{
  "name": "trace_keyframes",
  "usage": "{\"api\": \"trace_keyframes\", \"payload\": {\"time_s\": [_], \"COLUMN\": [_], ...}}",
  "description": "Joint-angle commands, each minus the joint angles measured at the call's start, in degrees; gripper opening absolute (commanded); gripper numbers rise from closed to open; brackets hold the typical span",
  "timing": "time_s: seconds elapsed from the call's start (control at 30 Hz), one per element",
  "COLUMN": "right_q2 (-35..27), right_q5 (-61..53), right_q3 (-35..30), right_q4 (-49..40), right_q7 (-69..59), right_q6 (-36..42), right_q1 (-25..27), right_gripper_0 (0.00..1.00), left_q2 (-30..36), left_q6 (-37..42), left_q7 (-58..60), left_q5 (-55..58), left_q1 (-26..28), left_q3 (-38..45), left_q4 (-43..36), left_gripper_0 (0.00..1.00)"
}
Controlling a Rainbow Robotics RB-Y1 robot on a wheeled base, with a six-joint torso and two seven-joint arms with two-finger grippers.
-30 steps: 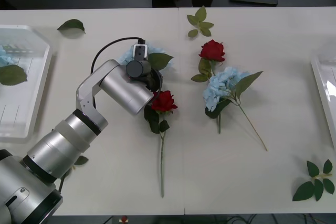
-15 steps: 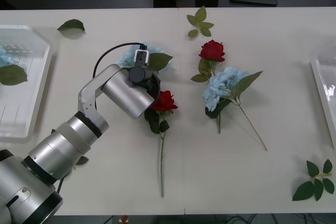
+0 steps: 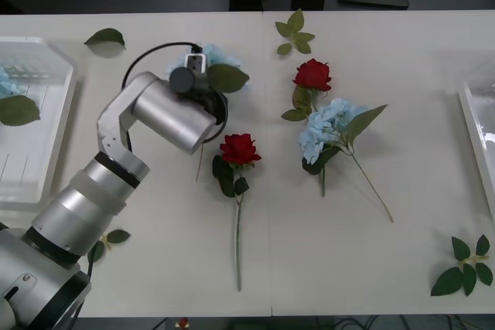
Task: Place the red flowers into the right box and the blue flowers into the left box. If a person shows an open palm, hand one flower to the person first, then continue sorting.
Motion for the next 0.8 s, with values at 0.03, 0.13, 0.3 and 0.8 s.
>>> {"api": "trace_keyframes", "payload": {"time_s": [0.03,0.13,0.3,0.8], "right_q2": [0.5,0.7,0.9,0.9], "right_q5": [1.3,1.4,1.2,-18.7], "right_q3": [-1.8,-1.8,-1.7,-3.8], "right_q4": [-0.3,-0.3,-0.3,-10.3], "right_q7": [1.3,1.3,1.9,5.7], "right_q6": [-1.3,-2.1,-3.0,9.2], "right_q1": [-0.8,-0.8,-0.8,-1.2], "right_gripper_0": [0.41,0.64,0.85,1.00], "left_q2": [3.9,7.6,11.7,12.5], "left_q6": [5.2,10.1,14.0,16.9], "left_q7": [-5.6,-9.7,-15.0,-22.5], "left_q5": [3.2,6.9,12.1,14.3], "left_q1": [-0.8,-0.8,-0.3,1.4], "left_q3": [5.7,11.6,19.0,30.7], "left_q4": [-8.8,-13.6,-16.3,-16.4], "left_gripper_0": [0.00,0.00,0.00,0.00]}}
